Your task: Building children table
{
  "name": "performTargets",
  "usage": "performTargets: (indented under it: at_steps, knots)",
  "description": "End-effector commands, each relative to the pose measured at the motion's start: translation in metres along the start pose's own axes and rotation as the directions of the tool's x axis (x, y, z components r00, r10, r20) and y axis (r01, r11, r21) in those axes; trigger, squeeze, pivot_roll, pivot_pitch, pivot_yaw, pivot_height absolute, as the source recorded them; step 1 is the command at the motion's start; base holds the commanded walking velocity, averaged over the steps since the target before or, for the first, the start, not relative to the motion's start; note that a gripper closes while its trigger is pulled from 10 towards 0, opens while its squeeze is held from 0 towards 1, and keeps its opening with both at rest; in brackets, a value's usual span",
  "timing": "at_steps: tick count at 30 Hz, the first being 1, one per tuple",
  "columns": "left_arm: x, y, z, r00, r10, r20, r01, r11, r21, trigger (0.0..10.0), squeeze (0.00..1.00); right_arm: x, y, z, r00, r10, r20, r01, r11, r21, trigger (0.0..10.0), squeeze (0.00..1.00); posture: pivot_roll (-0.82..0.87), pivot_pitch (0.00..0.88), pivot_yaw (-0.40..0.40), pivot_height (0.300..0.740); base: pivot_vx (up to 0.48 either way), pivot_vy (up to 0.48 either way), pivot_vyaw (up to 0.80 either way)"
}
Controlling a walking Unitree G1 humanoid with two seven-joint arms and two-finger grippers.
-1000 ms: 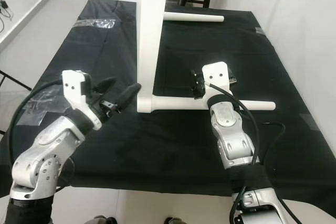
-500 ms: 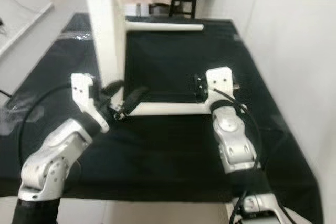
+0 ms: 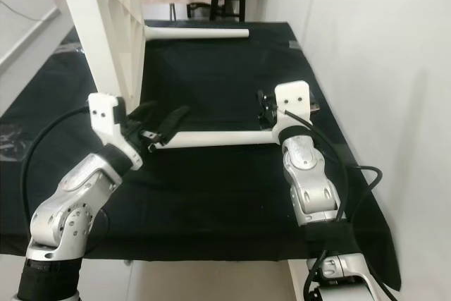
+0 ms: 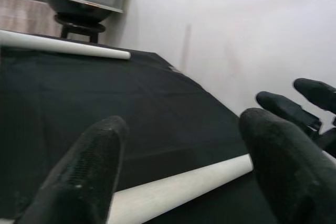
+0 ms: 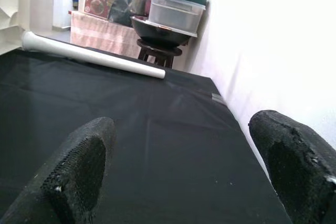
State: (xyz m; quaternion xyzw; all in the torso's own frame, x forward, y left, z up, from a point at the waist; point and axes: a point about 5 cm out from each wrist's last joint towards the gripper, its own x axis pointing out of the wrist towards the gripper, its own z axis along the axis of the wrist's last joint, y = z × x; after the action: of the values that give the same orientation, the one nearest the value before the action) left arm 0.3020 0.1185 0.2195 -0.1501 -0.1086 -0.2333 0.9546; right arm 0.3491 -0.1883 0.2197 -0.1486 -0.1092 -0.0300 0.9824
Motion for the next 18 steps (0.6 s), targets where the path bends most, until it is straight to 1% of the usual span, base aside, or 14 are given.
performTargets:
  at_steps: [1, 3, 4, 5, 7, 10, 11, 13, 14, 15, 16, 18]
  knots:
    - [0.000, 0.011, -0.005, 0.999, 0.040, -0.009, -0.040, 0.999, -0.029, 0.0, 0.00, 0.000, -0.005, 0.008, 0.999, -0.013, 0.045, 0.013, 1.000, -0.015, 10.0, 0.00, 0.04, 0.129, -0.051, 0.740, 0.000, 0.000, 0.00]
    - [0.003, 0.022, -0.008, 0.998, 0.060, -0.014, -0.061, 0.994, -0.086, 0.0, 0.00, -0.001, -0.013, 0.021, 0.993, -0.005, 0.114, 0.014, 0.997, -0.073, 10.0, 0.00, 0.03, 0.130, -0.050, 0.740, 0.000, 0.000, 0.00]
    - [0.003, 0.022, -0.008, 0.998, 0.060, -0.014, -0.061, 0.994, -0.086, 0.0, 0.00, -0.001, -0.013, 0.021, 0.993, -0.005, 0.114, 0.014, 0.997, -0.073, 10.0, 0.00, 0.03, 0.130, -0.050, 0.740, 0.000, 0.000, 0.00]
    - [0.006, 0.025, -0.008, 0.998, 0.059, -0.012, -0.060, 0.992, -0.107, 0.0, 0.00, -0.003, -0.019, 0.027, 0.990, -0.009, 0.144, 0.023, 0.995, -0.096, 10.0, 0.00, 0.03, 0.132, -0.050, 0.740, 0.000, 0.000, 0.00]
    - [0.013, 0.029, -0.006, 0.999, 0.051, -0.005, -0.051, 0.991, -0.124, 0.0, 0.00, -0.009, -0.030, 0.034, 0.982, -0.030, 0.187, 0.054, 0.991, -0.126, 10.0, 0.00, 0.02, 0.135, -0.050, 0.740, 0.000, 0.000, 0.00]
    - [0.013, 0.029, -0.006, 0.999, 0.051, -0.005, -0.051, 0.991, -0.124, 0.0, 0.00, -0.009, -0.030, 0.034, 0.982, -0.030, 0.187, 0.054, 0.991, -0.126, 10.0, 0.00, 0.02, 0.135, -0.050, 0.740, 0.000, 0.000, 0.00]
    - [0.015, 0.031, -0.005, 0.999, 0.047, -0.003, -0.047, 0.991, -0.129, 0.0, 0.00, -0.011, -0.034, 0.037, 0.978, -0.039, 0.204, 0.068, 0.989, -0.134, 10.0, 0.00, 0.02, 0.135, -0.050, 0.740, 0.000, 0.000, 0.00]
    - [0.024, 0.038, -0.004, 0.998, 0.059, 0.008, -0.057, 0.988, -0.143, 0.0, 0.00, -0.026, -0.048, 0.055, 0.941, -0.042, 0.334, 0.127, 0.963, -0.238, 10.0, 0.00, -0.01, 0.142, -0.037, 0.740, 0.000, 0.000, 0.00]
    - [0.026, 0.040, -0.003, 0.998, 0.065, 0.011, -0.062, 0.987, -0.148, 0.0, 0.00, -0.030, -0.051, 0.060, 0.927, -0.036, 0.372, 0.146, 0.951, -0.272, 10.0, 0.00, -0.01, 0.143, -0.035, 0.740, 0.000, 0.000, 0.00]
    - [0.026, 0.040, -0.003, 0.998, 0.065, 0.011, -0.062, 0.987, -0.148, 0.0, 0.00, -0.030, -0.051, 0.060, 0.927, -0.036, 0.372, 0.146, 0.951, -0.272, 10.0, 0.00, -0.01, 0.143, -0.035, 0.740, 0.000, 0.000, 0.00]
    - [0.029, 0.042, -0.003, 0.997, 0.076, 0.019, -0.072, 0.984, -0.166, 0.0, 0.00, -0.036, -0.056, 0.071, 0.907, -0.034, 0.421, 0.180, 0.933, -0.313, 10.0, 0.00, -0.03, 0.144, -0.027, 0.740, 0.000, 0.000, 0.00]
    - [0.029, 0.042, -0.003, 0.997, 0.076, 0.019, -0.072, 0.984, -0.166, 0.0, 0.00, -0.036, -0.056, 0.071, 0.907, -0.034, 0.421, 0.180, 0.933, -0.313, 10.0, 0.00, -0.03, 0.144, -0.027, 0.740, 0.000, 0.000, 0.00]
